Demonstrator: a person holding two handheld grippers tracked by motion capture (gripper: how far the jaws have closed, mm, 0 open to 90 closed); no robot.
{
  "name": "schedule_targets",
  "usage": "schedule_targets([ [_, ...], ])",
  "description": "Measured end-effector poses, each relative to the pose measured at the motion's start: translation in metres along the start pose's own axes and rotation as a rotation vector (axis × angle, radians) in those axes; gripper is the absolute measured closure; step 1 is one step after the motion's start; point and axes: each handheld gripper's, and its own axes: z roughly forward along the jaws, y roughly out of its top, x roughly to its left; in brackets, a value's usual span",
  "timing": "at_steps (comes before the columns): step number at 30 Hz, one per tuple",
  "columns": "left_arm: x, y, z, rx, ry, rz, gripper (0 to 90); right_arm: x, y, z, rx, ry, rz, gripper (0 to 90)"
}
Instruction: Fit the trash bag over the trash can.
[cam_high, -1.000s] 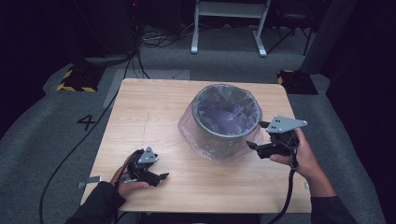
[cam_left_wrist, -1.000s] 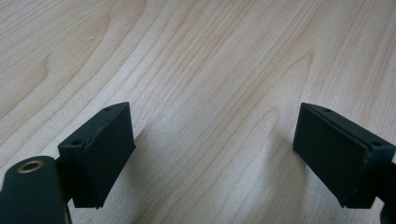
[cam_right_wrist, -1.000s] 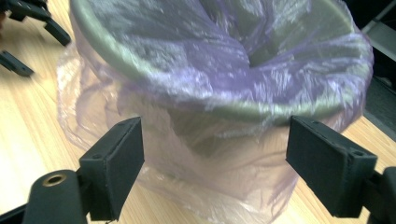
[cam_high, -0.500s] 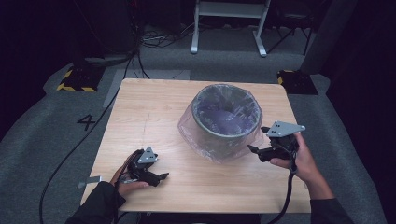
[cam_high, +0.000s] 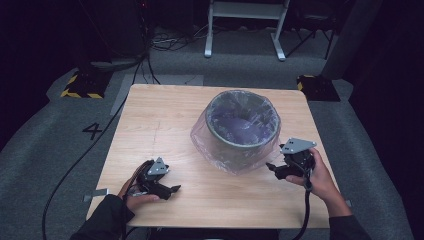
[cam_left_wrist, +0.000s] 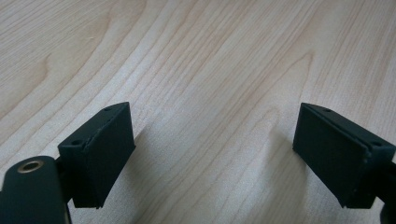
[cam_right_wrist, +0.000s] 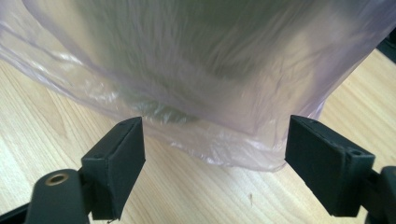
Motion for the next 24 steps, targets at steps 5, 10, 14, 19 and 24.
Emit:
schedule_targets([
  [5,0.0,0.0,0.0,0.0,0.0,0.001,12.1,0.002,-0.007,0.008,0.021,0.008,-0.002,20.1],
  [10,0.0,0.0,0.0,0.0,0.001,0.0,12.1,0.005,-0.013,0.013,0.033,0.018,0.007,20.1],
  [14,0.0,0.0,0.0,0.0,0.0,0.0,12.2,0.007,-0.02,0.017,0.041,0.027,0.017,20.0],
  [19,0.0,0.0,0.0,0.0,0.001,0.0,12.2,0.008,-0.031,0.021,0.051,0.039,0.033,20.0],
  [24,0.0,0.0,0.0,0.0,0.0,0.001,12.2,0.008,-0.043,0.025,0.063,0.052,0.059,20.1],
])
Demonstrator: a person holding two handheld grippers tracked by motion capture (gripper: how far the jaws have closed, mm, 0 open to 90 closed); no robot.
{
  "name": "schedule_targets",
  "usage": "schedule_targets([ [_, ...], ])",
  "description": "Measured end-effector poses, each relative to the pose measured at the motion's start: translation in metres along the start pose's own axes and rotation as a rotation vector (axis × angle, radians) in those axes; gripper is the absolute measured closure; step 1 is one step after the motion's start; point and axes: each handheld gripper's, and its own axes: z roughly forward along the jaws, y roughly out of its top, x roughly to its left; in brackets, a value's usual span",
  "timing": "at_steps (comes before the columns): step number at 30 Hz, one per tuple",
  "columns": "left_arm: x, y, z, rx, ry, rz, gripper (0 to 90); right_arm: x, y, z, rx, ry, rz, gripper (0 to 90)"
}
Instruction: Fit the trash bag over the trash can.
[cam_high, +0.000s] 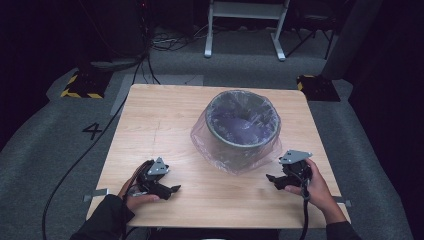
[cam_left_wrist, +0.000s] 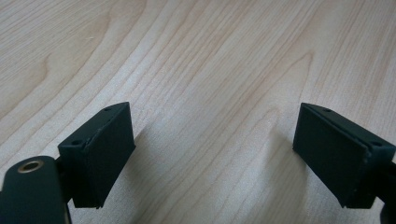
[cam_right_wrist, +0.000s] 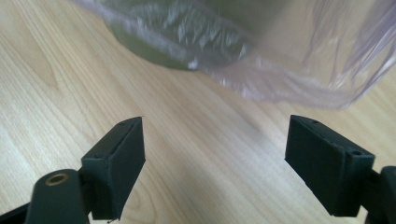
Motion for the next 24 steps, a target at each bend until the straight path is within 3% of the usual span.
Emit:
schedule_targets([
  [24,0.0,0.0,0.0,0.0,0.0,0.0,12.1,-0.009,-0.051,-0.001,-0.008,-0.011,0.12,20.1],
])
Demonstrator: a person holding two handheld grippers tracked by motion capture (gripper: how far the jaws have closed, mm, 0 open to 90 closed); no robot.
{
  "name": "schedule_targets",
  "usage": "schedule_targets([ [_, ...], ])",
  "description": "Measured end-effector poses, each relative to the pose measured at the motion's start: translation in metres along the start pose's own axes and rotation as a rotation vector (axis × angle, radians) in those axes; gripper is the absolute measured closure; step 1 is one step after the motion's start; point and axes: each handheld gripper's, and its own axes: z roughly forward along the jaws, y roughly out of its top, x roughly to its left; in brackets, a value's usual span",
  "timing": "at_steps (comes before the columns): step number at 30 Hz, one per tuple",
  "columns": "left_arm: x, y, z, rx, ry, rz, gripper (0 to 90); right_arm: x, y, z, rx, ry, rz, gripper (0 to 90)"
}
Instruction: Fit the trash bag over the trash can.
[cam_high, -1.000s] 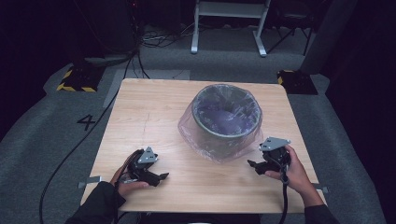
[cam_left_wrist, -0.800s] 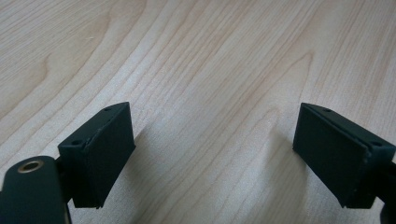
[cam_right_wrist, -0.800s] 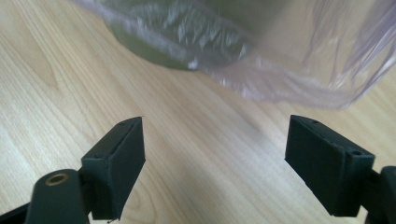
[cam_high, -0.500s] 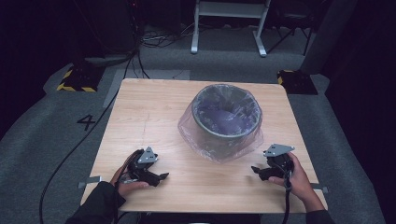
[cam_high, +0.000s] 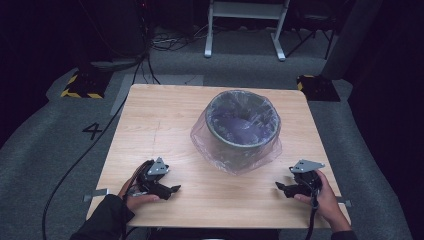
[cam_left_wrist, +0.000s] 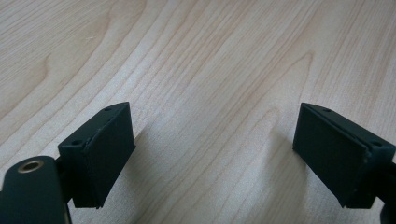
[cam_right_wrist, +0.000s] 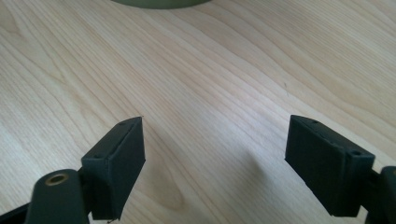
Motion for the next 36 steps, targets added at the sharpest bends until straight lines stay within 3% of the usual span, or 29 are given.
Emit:
schedule_targets([
  [16,0.0,0.0,0.0,0.0,0.0,0.0,12.1,-0.007,-0.027,-0.006,-0.03,0.006,0.066,19.6],
  [20,0.0,0.0,0.0,0.0,0.0,0.0,12.1,-0.01,-0.038,-0.008,-0.068,0.015,0.115,18.3],
  [24,0.0,0.0,0.0,0.0,0.002,0.0,12.2,-0.011,-0.049,-0.011,-0.118,0.001,0.131,18.1],
  [36,0.0,0.0,0.0,0.0,0.002,-0.001,12.1,-0.016,-0.059,-0.02,-0.113,-0.033,0.168,17.5],
])
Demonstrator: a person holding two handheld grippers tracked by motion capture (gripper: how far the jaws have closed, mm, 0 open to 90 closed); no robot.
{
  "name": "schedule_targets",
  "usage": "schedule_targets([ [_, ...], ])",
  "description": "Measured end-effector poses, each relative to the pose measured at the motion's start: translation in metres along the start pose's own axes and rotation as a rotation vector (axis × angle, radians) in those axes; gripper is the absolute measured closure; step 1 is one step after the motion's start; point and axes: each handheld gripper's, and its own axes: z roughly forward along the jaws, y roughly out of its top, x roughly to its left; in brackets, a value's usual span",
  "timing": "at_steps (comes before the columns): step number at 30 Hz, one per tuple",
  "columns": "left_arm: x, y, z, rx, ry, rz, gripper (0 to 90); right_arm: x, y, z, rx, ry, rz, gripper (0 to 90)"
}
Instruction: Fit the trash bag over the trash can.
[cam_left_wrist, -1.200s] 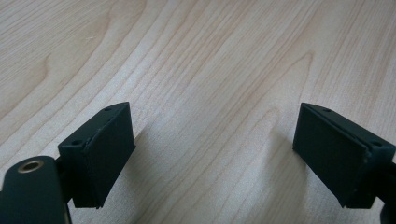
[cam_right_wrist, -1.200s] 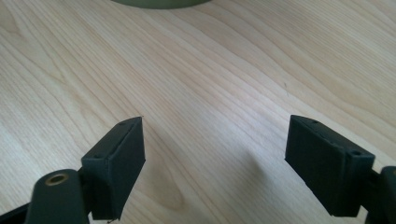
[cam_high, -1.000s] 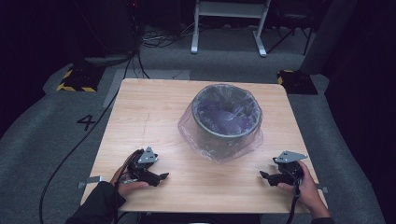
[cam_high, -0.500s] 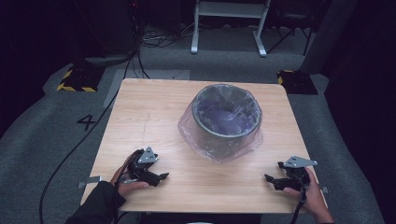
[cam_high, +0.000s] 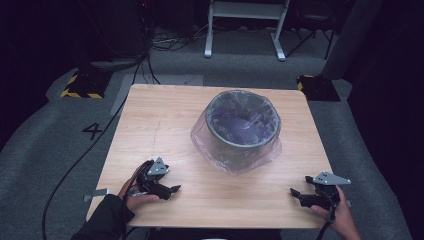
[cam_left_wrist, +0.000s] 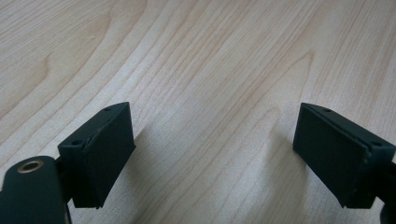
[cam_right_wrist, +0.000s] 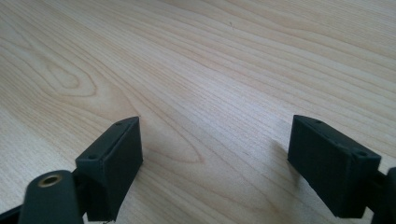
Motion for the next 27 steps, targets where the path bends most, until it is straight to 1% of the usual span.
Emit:
schedule_targets([
  [12,0.0013,0.0005,0.0005,0.0,-0.009,0.01,11.8,0.0005,0.0004,0.0007,0.0,-0.007,0.006,16.9],
  [27,0.0029,0.002,0.0019,0.002,-0.012,0.009,11.6,0.0001,0.0004,0.0006,0.0,-0.011,0.011,16.9],
])
